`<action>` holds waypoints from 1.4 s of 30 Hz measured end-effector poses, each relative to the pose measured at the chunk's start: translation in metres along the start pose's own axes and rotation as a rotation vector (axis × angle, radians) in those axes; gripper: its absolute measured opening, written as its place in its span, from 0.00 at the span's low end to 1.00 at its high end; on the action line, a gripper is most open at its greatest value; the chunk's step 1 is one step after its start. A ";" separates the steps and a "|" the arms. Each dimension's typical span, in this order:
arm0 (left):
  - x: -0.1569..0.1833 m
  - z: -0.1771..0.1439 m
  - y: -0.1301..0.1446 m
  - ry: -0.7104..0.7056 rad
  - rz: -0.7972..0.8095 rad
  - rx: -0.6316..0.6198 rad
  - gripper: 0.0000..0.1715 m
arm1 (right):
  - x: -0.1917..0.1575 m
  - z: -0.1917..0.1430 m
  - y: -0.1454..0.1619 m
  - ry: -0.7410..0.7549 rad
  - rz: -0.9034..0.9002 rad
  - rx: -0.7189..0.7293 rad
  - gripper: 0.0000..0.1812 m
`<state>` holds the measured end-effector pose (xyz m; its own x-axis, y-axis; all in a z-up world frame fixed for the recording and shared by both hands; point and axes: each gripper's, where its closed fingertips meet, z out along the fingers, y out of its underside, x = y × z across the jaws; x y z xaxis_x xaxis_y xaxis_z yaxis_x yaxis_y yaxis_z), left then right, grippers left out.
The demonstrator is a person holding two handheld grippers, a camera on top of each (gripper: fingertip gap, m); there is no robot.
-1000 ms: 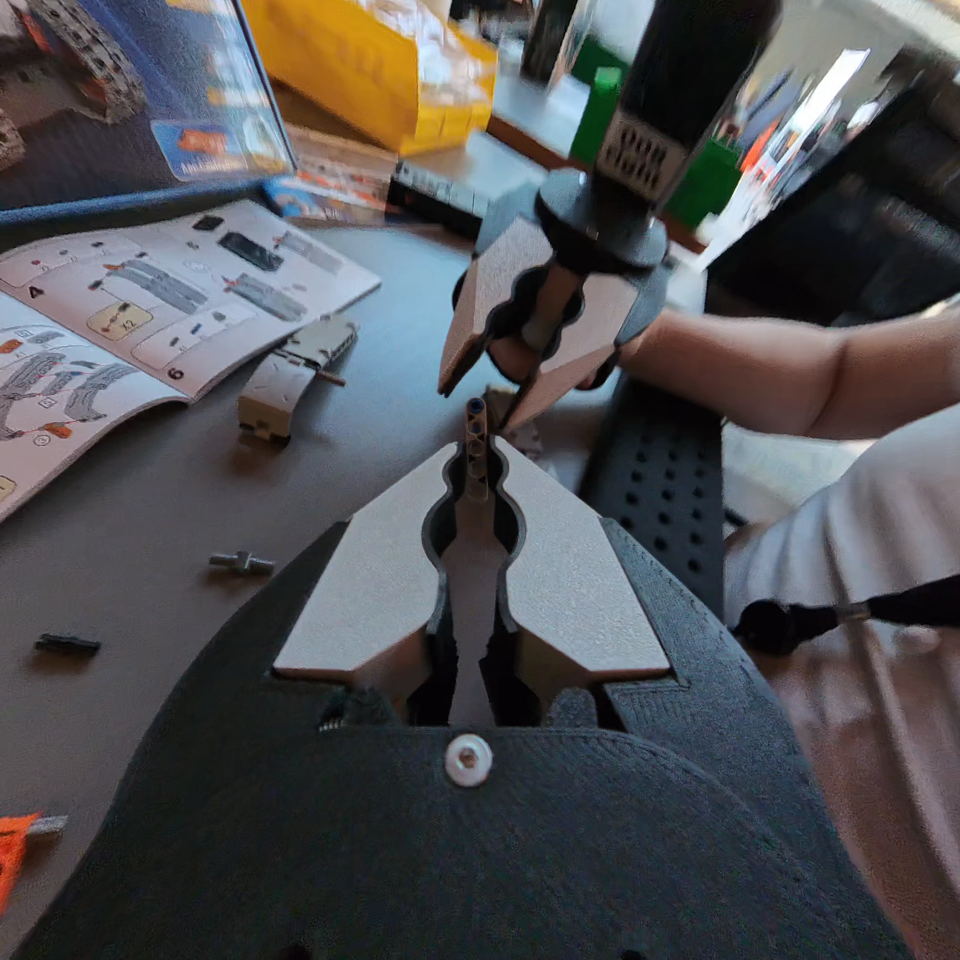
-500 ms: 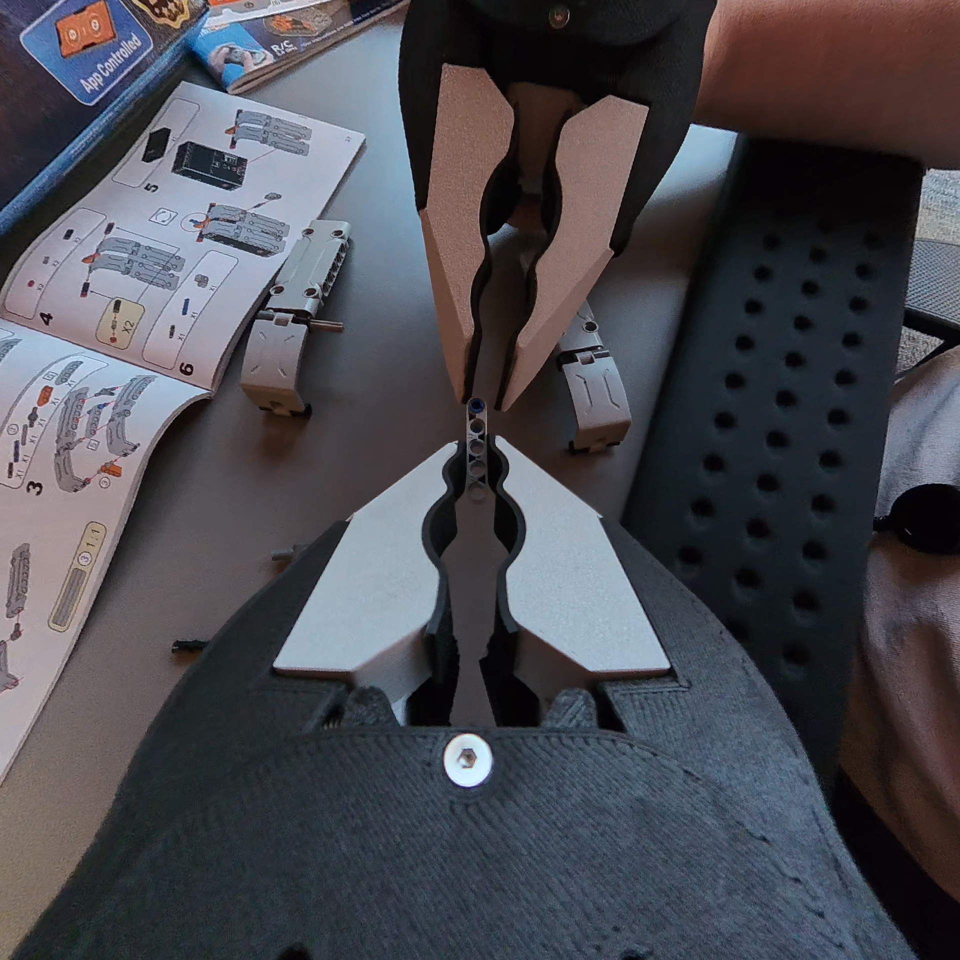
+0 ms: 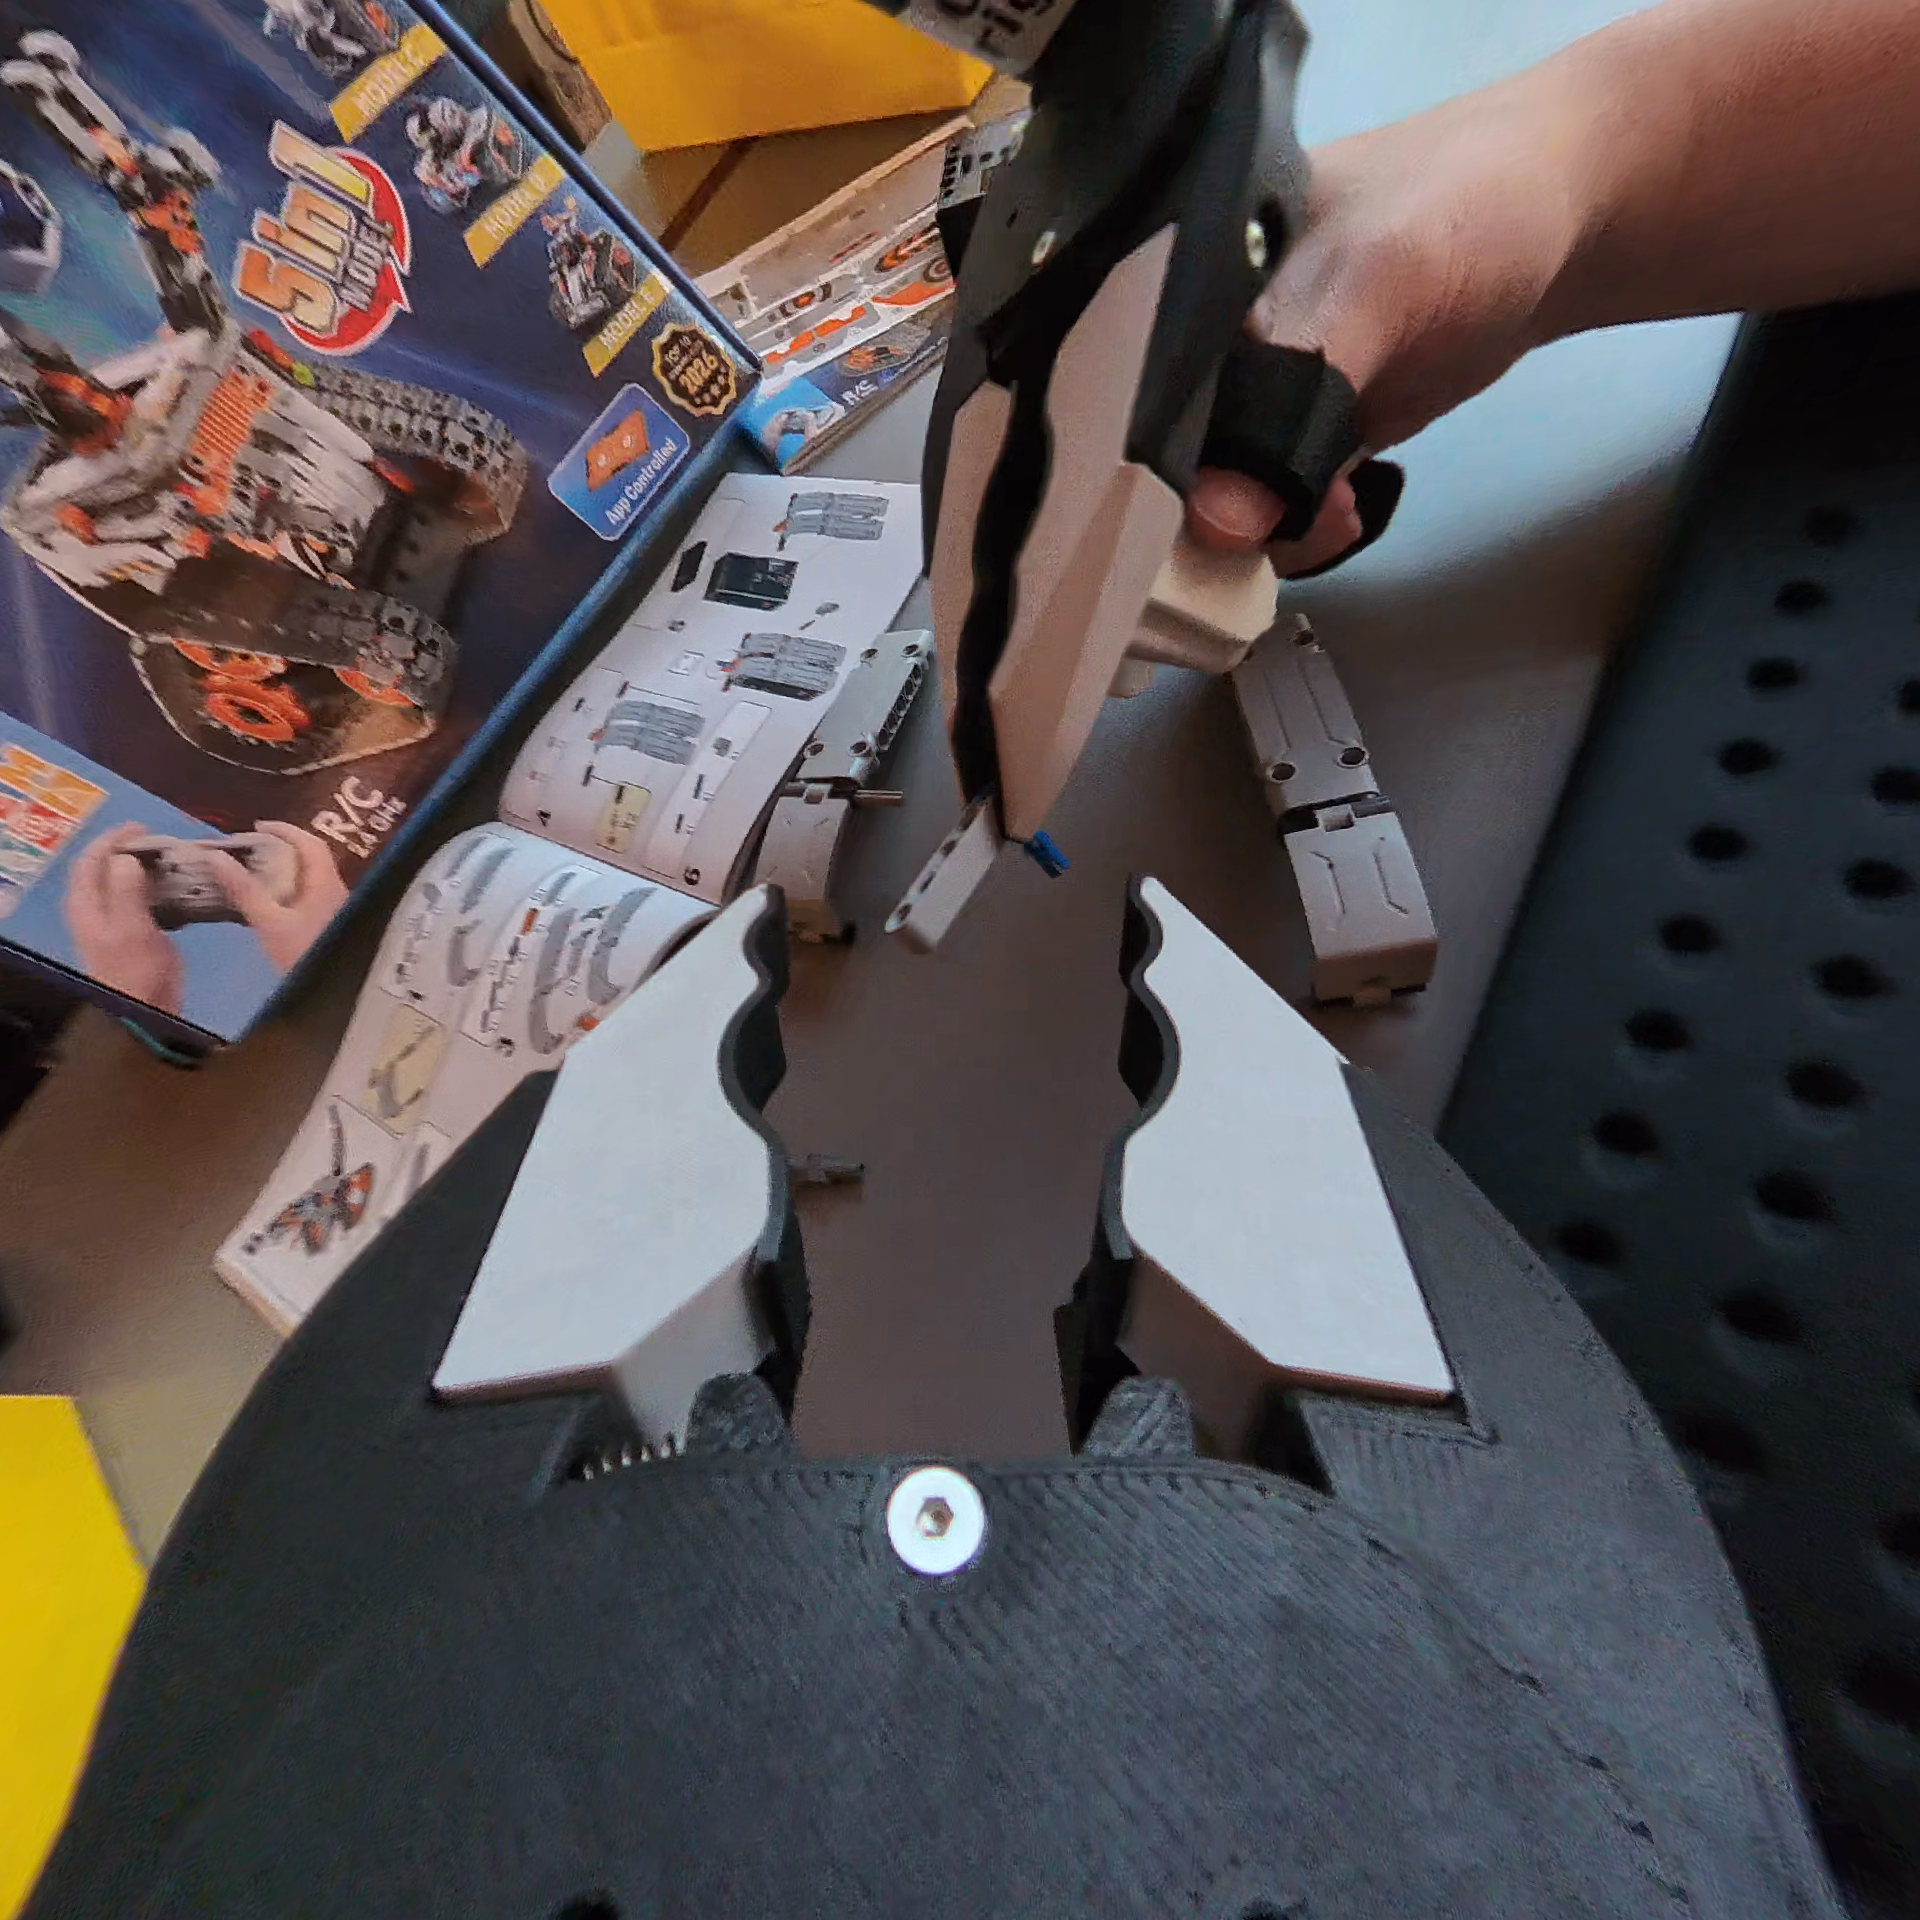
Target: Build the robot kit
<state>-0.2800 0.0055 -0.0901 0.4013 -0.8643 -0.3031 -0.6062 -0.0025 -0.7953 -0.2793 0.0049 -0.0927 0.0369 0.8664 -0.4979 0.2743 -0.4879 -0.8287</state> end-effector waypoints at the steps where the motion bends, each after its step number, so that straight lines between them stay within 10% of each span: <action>1: 0.002 0.001 -0.001 -0.024 0.041 -0.009 0.37 | 0.001 -0.001 -0.002 -0.009 0.055 0.018 0.03; 7: 0.008 0.019 0.005 -0.159 0.362 -0.093 0.25 | -0.007 -0.002 0.002 -0.124 0.269 0.003 0.03; 42: 0.017 0.031 0.017 -0.182 0.382 -0.080 0.16 | 0.003 0.007 0.016 -0.053 0.353 0.026 0.03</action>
<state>-0.2622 0.0060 -0.1255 0.2478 -0.7077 -0.6616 -0.7835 0.2553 -0.5666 -0.2817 -0.0010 -0.1099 0.0745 0.6376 -0.7667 0.2291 -0.7593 -0.6091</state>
